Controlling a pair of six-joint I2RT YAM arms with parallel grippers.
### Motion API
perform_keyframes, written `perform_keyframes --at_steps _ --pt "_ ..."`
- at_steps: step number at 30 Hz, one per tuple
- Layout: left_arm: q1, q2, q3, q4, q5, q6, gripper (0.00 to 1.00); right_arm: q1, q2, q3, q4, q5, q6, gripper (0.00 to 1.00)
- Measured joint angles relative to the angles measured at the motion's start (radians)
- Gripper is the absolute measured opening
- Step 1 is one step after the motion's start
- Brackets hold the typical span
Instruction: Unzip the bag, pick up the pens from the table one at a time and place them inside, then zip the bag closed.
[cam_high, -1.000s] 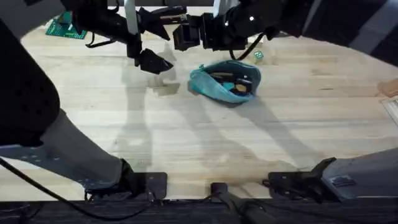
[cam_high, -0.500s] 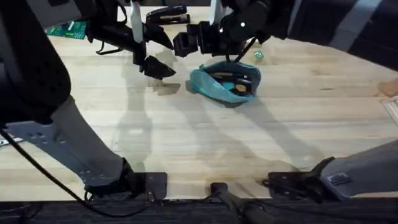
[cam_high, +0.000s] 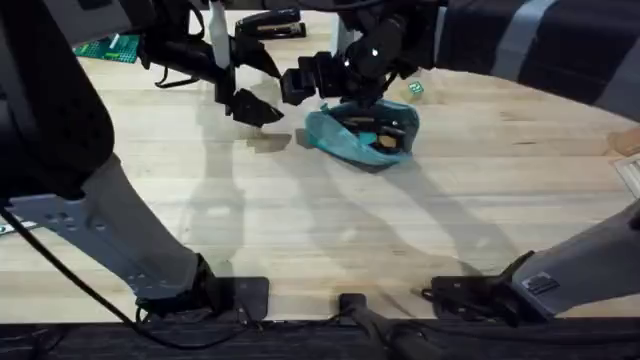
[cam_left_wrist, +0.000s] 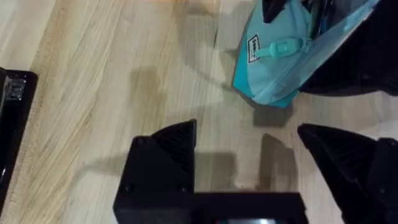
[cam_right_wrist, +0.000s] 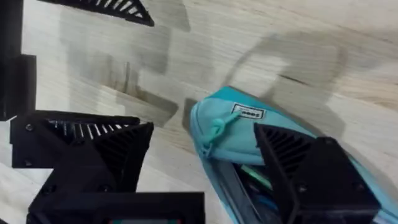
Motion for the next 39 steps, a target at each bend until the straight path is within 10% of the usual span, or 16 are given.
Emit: perform_keyframes --at_steps 10,28,39 --pt "0.000 0.000 0.000 -0.009 0.001 0.000 0.993 0.015 0.009 0.000 -0.001 0.003 0.000 0.921" --pt "0.000 0.000 0.000 -0.012 0.001 0.000 0.993 0.024 0.016 0.000 -0.002 0.009 0.001 0.051" --pt "0.000 0.000 0.000 -0.014 0.001 0.000 0.993 0.023 0.016 0.000 0.002 0.011 0.000 0.033"
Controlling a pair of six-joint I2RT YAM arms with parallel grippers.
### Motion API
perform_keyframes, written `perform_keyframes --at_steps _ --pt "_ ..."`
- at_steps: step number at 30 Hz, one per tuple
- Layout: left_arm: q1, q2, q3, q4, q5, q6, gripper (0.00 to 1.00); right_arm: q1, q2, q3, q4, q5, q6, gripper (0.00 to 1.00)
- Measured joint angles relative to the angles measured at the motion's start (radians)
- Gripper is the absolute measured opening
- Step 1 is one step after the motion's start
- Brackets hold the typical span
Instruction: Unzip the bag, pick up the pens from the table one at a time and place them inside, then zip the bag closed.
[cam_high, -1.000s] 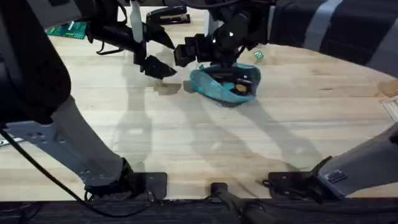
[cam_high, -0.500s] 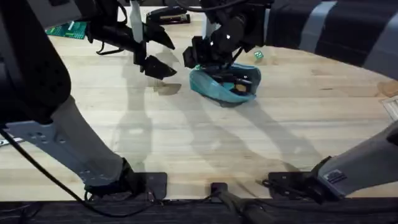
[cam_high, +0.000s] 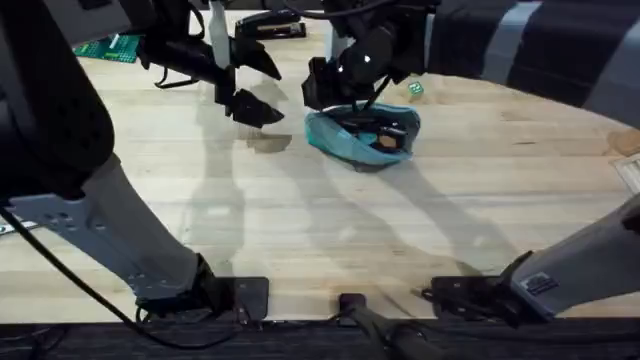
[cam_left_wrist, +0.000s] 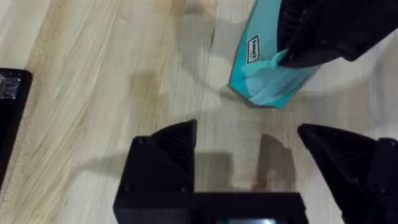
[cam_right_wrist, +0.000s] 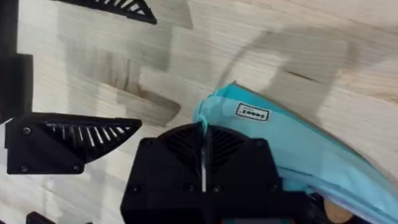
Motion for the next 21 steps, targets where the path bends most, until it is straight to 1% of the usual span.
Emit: perform_keyframes --at_steps 6,10,14,21 --pt "0.000 0.000 0.000 -0.003 0.000 0.000 0.993 -0.002 -0.018 0.000 -0.001 0.000 0.000 0.033" --pt "0.000 0.000 0.000 -0.005 0.005 0.000 0.993 -0.003 -0.077 0.000 -0.004 0.000 0.000 0.033" --pt "0.000 0.000 0.000 -0.009 0.033 0.000 0.993 -0.005 -0.126 -0.001 -0.013 0.006 0.000 0.033" --pt "-0.008 0.000 0.000 -0.009 0.054 0.000 0.993 -0.006 -0.136 -0.006 -0.018 0.007 0.000 0.033"
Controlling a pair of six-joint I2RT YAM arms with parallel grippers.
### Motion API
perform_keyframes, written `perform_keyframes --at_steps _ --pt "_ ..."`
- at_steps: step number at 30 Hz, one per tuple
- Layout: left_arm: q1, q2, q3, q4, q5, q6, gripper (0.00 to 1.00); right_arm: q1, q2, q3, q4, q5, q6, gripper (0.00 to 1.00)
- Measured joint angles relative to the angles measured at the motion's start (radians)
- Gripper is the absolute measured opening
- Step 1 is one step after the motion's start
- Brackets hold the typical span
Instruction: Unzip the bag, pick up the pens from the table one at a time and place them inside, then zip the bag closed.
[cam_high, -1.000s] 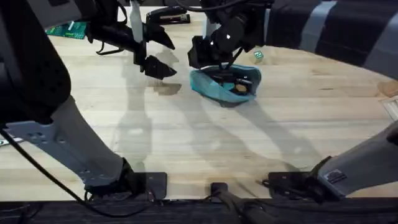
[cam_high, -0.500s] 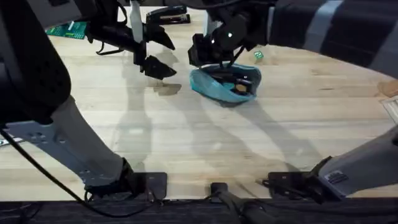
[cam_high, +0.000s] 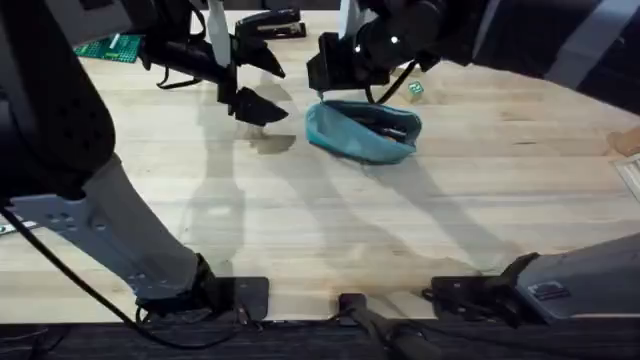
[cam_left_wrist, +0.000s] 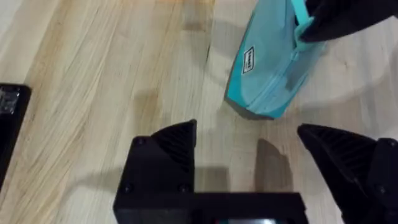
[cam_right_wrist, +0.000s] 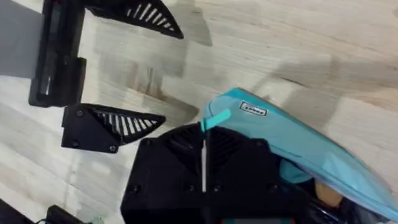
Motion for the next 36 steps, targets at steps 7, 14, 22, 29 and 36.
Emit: perform_keyframes --at_steps 7,14,22,29,36 --pt "-0.057 0.000 0.000 0.011 0.002 0.000 0.993 0.000 0.000 0.000 0.000 0.000 0.000 0.033" --pt "-0.117 0.030 0.001 0.012 0.014 0.000 0.993 0.000 0.000 0.000 0.001 0.000 0.000 0.033" --pt "-0.177 0.091 0.001 0.015 0.028 0.000 0.994 0.000 0.000 0.000 0.001 0.000 0.000 0.033" --pt "-0.215 0.093 0.001 0.015 0.059 0.000 0.964 0.000 0.000 0.000 0.001 0.000 0.000 0.033" --pt "-0.215 0.093 0.001 0.019 0.089 0.000 0.271 0.000 0.000 0.000 0.001 0.000 0.000 0.033"
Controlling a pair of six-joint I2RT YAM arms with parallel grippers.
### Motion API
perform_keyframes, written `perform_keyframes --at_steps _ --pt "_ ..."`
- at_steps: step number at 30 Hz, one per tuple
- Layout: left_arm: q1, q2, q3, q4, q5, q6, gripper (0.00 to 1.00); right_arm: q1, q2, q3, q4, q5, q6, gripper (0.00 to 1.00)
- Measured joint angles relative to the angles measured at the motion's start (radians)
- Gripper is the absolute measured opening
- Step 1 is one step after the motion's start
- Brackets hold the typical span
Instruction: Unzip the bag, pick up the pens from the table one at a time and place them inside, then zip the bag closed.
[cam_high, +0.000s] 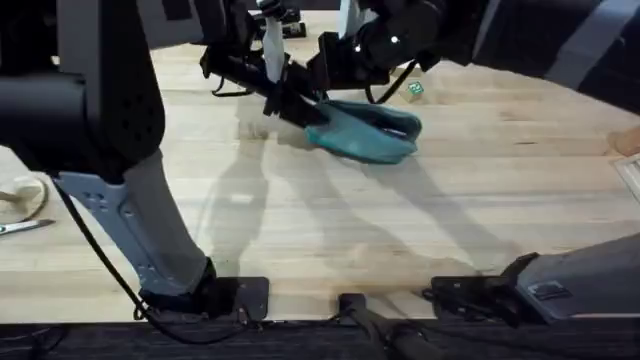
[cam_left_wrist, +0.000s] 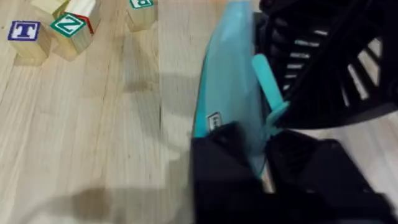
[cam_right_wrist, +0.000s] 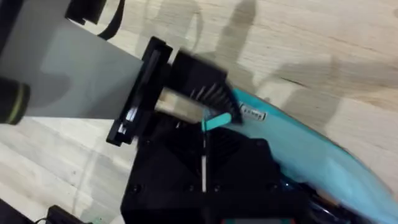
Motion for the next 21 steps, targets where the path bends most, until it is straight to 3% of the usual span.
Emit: perform_keyframes --at_steps 1,3,21 --pt "0.000 0.000 0.000 0.001 0.000 0.001 0.158 0.000 0.000 0.000 0.000 0.000 0.000 0.033" --pt "0.000 0.000 0.000 0.001 0.000 0.001 0.058 0.000 0.000 0.000 0.000 0.000 0.000 0.033" --pt "0.000 0.000 0.000 0.005 0.011 0.001 0.044 -0.100 0.000 0.000 -0.067 -0.031 -0.008 0.032"
